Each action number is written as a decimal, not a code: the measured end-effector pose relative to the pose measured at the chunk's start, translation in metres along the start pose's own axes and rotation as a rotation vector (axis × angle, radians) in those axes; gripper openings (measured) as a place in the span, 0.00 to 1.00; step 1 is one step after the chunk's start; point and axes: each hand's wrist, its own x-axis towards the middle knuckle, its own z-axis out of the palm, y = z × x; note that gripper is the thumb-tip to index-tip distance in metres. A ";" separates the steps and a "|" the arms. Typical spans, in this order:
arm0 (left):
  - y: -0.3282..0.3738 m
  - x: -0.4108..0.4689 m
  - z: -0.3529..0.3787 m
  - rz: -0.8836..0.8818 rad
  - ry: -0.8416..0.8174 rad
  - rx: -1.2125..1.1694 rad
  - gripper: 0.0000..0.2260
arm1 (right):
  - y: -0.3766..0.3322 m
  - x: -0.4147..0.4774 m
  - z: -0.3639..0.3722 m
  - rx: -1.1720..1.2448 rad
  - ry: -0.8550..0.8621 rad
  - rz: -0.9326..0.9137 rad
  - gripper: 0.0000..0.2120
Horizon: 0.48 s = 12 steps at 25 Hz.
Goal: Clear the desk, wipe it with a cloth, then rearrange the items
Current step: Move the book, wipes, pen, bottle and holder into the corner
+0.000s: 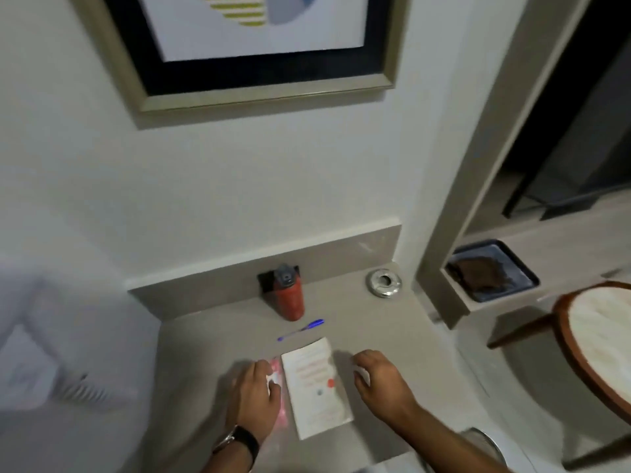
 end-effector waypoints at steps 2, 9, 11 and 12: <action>-0.034 -0.018 0.006 -0.100 -0.045 -0.027 0.07 | -0.021 0.007 0.030 -0.056 -0.126 -0.037 0.15; -0.086 -0.056 0.020 -0.221 -0.112 -0.099 0.05 | -0.052 0.010 0.087 -0.246 -0.375 -0.080 0.26; -0.091 -0.049 0.014 -0.299 -0.190 -0.164 0.06 | -0.053 0.008 0.086 -0.319 -0.395 -0.087 0.27; -0.091 -0.043 0.010 -0.320 -0.240 -0.199 0.07 | -0.051 0.008 0.078 -0.342 -0.406 -0.105 0.27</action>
